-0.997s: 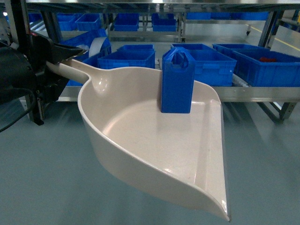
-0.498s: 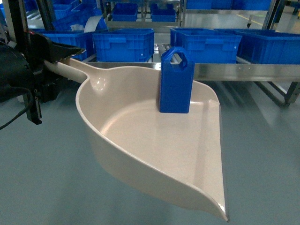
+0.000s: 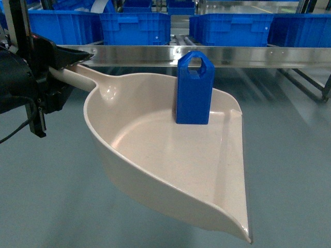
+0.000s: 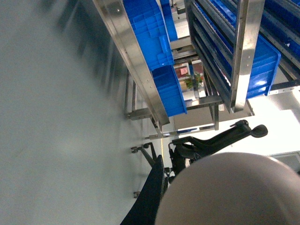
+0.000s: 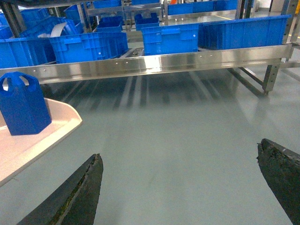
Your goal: Place part in tray to right shelf
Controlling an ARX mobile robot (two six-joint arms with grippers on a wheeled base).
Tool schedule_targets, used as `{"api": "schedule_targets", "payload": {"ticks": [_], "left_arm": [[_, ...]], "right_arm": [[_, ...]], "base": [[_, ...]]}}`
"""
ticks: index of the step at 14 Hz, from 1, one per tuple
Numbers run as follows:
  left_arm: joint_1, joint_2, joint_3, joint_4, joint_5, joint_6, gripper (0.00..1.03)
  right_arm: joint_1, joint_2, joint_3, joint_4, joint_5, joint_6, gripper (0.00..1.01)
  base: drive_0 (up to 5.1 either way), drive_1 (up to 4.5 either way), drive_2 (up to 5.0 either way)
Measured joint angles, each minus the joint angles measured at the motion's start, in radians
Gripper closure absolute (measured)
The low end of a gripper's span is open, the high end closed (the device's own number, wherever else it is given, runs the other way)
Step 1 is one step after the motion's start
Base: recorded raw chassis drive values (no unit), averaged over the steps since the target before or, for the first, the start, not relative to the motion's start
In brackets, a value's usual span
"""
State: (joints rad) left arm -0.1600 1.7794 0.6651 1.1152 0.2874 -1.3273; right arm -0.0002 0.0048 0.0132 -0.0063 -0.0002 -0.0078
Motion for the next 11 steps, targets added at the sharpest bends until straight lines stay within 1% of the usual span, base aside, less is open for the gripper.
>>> {"api": "schedule_targets", "payload": {"ticks": [1,2,6,11], "left_arm": [[0.000,0.000,0.000,0.000,0.000,0.000,0.91],[0.000,0.000,0.000,0.000,0.001,0.000,0.91],[0.003,0.000,0.000,0.001,0.001,0.000,0.91],[-0.002,0.000,0.000,0.000,0.005,0.000,0.91]], "right_arm": [[0.000,0.000,0.000,0.000,0.000,0.000,0.03],[0.000,0.000,0.000,0.000,0.000,0.000,0.03],[0.000,0.000,0.000,0.002,0.000,0.000,0.03],[0.000,0.000,0.000,0.005,0.000,0.000,0.03]], "base": [[0.0,0.00,0.0],[2.5,0.68,-3.2],[2.8,1.80,-5.1],[0.2,4.15,-3.7]]}}
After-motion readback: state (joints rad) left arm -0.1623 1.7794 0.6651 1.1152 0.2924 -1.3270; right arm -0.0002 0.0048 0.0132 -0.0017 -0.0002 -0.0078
